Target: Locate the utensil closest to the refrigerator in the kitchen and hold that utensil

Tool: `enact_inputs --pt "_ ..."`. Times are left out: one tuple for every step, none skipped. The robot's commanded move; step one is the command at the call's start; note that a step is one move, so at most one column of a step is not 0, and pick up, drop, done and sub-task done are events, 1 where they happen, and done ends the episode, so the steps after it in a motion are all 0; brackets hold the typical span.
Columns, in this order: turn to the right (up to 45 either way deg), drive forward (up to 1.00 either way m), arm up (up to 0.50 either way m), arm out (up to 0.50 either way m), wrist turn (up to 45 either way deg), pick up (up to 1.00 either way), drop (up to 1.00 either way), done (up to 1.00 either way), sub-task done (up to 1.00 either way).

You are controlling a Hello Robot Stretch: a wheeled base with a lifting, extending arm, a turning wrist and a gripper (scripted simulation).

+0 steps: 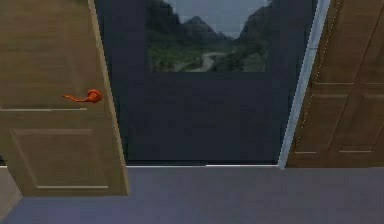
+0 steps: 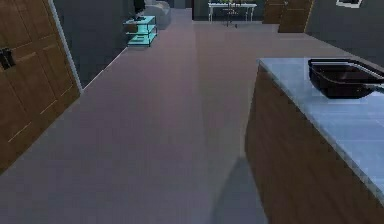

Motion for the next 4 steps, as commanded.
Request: enact_inputs --pt "45.0 0.0 0.0 0.0 0.0 0.0 0.0 0.0 0.0" --pt "42.0 0.0 0.0 0.0 0.0 0.0 0.0 0.0 0.0" --pt "0.0 0.85 0.0 0.0 0.0 0.0 0.0 0.0 0.0" --pt "45.0 0.0 0.0 0.0 0.0 0.0 0.0 0.0 0.0"
